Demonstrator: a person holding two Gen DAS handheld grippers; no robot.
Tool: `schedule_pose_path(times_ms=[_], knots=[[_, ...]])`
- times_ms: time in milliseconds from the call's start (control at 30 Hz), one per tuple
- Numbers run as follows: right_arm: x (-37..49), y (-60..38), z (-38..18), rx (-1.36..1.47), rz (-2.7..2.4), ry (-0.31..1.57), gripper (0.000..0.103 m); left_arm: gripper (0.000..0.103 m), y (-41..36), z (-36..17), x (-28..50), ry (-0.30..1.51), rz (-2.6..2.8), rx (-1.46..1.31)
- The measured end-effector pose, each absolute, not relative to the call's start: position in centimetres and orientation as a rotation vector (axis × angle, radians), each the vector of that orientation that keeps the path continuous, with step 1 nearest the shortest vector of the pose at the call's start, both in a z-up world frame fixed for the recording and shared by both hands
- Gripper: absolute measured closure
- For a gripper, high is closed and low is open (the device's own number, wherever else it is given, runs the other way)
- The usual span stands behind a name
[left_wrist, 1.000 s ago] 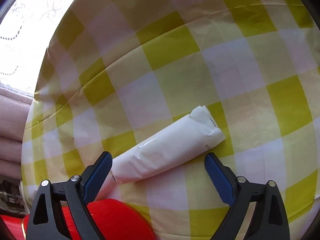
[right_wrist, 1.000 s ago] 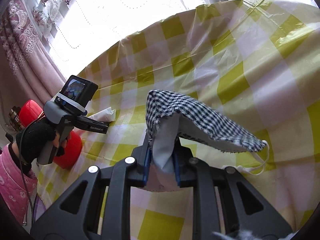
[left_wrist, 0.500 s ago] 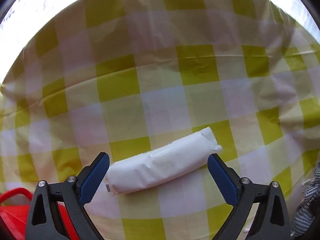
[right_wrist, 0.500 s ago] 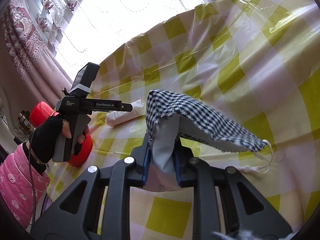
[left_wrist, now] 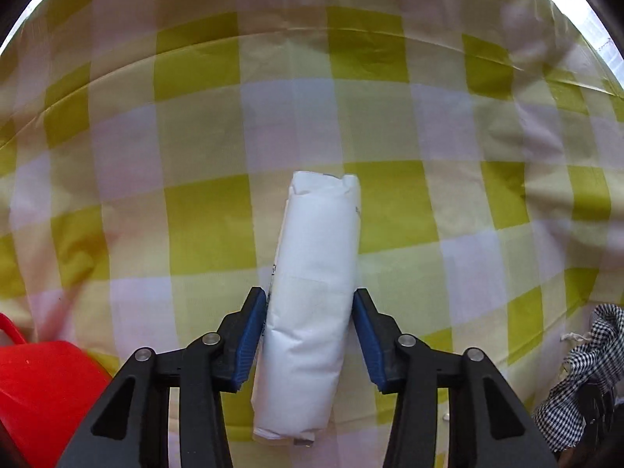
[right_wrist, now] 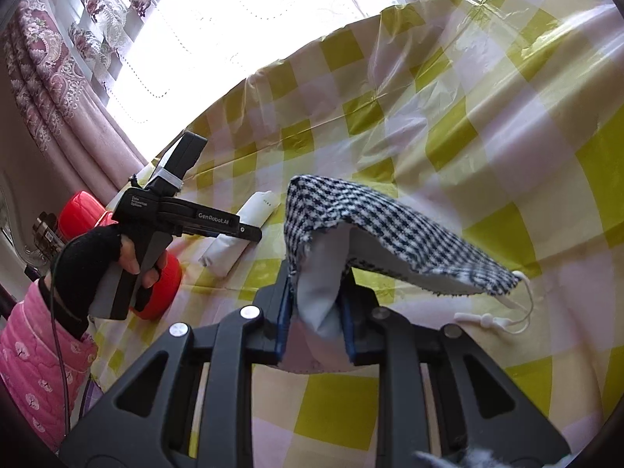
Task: Organize soft objects
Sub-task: 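Carry the face mask and white roll with both grippers toward the box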
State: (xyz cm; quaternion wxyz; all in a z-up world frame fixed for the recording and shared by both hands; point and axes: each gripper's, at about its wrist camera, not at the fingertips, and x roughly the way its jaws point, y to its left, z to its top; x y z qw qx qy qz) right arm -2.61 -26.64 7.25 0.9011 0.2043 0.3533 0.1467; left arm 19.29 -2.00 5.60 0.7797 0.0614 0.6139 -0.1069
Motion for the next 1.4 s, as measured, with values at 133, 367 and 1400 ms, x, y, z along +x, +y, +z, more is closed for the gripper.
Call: schedule_pose_path(times_ms=[133, 367, 1400], knots=[[-2.4, -26.2, 7.0, 0.403, 0.304, 0.751, 0.075, 0.045, -2.2, 5.8, 16.9, 1.241, -0.174, 0.202], [-2.7, -25.6, 6.4, 0.343, 0.262, 0.771, 0.075, 0.044, -1.3, 6.1, 13.8, 1.107, -0.184, 0.158], [-18.2, -20.5, 21.1, 0.072, 0.181, 0.387, 0.077, 0.062, -0.5, 18.4, -15.2, 0.490, -0.247, 0.074]])
